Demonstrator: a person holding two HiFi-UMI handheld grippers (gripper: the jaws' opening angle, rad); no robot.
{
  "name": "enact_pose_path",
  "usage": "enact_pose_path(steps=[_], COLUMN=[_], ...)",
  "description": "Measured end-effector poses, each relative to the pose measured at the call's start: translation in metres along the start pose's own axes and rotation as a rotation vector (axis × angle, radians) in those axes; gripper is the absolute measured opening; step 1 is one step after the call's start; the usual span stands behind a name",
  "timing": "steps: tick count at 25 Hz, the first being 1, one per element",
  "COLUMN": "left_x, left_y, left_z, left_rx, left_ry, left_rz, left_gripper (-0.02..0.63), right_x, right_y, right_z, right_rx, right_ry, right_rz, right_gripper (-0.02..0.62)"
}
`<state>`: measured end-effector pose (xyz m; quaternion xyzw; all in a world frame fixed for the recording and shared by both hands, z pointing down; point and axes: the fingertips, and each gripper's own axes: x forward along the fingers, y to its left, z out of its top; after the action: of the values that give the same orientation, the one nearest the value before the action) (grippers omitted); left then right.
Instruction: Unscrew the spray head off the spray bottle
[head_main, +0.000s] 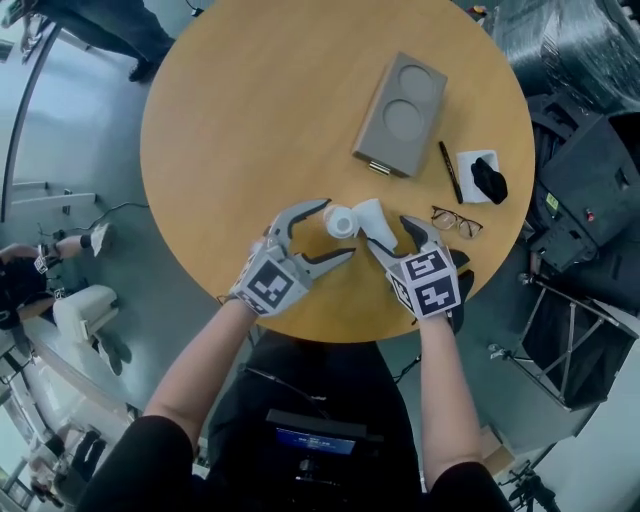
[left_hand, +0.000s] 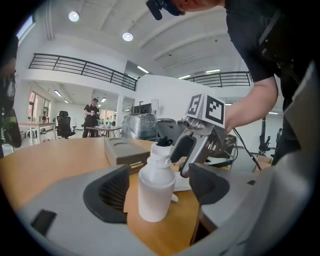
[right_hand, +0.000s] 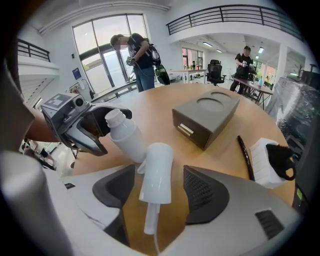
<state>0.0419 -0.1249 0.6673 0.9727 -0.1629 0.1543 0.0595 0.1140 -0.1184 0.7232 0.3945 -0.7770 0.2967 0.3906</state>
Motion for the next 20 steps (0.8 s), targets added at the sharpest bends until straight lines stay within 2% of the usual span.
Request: enact_pose_path(steps=[4, 8, 20], left_x=[-0.025, -0.057, -0.143], left_y=[-0.008, -0.016, -0.037], left_z=[0.037, 0.074, 0.206], left_rx=[-0.016, -0.045, -0.079], left_ry=[-0.011, -0.022, -0.074], left_rz=[0.023, 0.055, 0.127], left_gripper=[0.39, 0.39, 0.39], right_x=[-0.041, -0.083, -0.234], right_y=[0.021, 0.057, 0.125], right_z=[0.025, 0.052, 0.129], right_rx=[-0.012, -0.043, -0.126], right_ry=[-0.068, -0.167, -0.494], right_rz=[0.04, 0.139, 0.294], right_gripper=[0.328, 0.328, 0.328])
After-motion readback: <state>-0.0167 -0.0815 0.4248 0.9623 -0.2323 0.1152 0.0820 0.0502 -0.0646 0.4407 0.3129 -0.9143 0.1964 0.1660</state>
